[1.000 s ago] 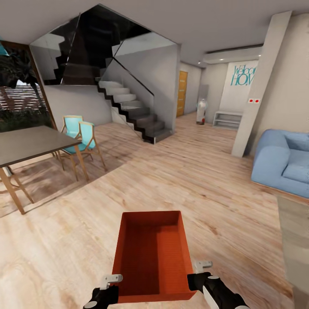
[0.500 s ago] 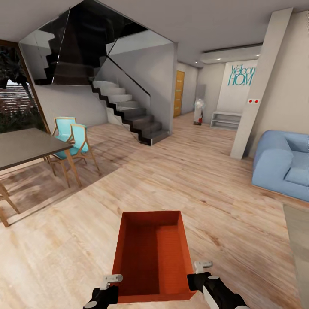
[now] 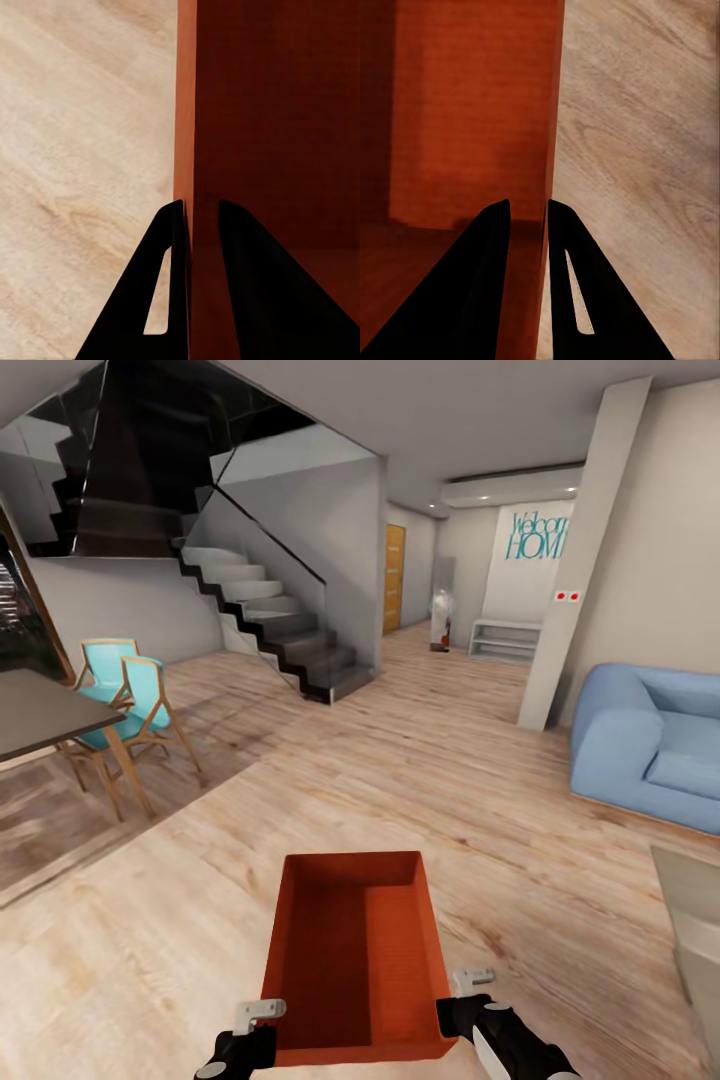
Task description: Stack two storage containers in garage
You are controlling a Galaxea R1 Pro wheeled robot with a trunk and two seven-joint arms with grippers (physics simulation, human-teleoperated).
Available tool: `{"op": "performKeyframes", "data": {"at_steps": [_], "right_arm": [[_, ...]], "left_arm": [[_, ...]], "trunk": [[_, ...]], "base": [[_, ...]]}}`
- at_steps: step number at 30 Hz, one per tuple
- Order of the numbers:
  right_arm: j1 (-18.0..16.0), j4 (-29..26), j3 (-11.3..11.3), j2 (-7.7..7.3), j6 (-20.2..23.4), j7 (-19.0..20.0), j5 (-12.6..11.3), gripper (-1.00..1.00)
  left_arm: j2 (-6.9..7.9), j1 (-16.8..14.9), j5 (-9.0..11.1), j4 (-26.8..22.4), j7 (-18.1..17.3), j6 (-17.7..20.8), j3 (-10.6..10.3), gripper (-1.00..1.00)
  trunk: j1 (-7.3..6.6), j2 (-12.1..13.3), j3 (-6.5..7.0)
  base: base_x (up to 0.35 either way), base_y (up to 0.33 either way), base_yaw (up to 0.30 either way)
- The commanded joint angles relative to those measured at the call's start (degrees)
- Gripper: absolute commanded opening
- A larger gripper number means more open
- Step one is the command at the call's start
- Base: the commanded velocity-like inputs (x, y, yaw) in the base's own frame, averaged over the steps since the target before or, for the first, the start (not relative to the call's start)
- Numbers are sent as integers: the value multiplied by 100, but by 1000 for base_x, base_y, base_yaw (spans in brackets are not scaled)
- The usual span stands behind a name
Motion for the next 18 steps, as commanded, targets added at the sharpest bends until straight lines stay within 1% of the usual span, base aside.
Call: {"op": "performKeyframes", "data": {"at_steps": [1,9,15,18], "right_arm": [[-8,-15,-166,-8,37,7,97,-100],[-8,-10,-164,-8,37,7,97,-100],[-8,-8,-164,-8,37,7,97,-100],[-8,-9,-165,-8,37,7,100,-100]], "left_arm": [[58,1,24,-7,44,-23,-4,-100],[58,1,24,-3,44,-22,-3,-100],[60,1,24,-5,44,-18,-3,-100],[60,1,24,-4,44,-15,-3,-100]], "trunk": [[3,-2,-5],[3,-2,-5],[3,-2,-5],[3,-2,-5]], "base": [[341,0,-21],[341,0,-8],[341,7,-96],[341,51,-41]]}}
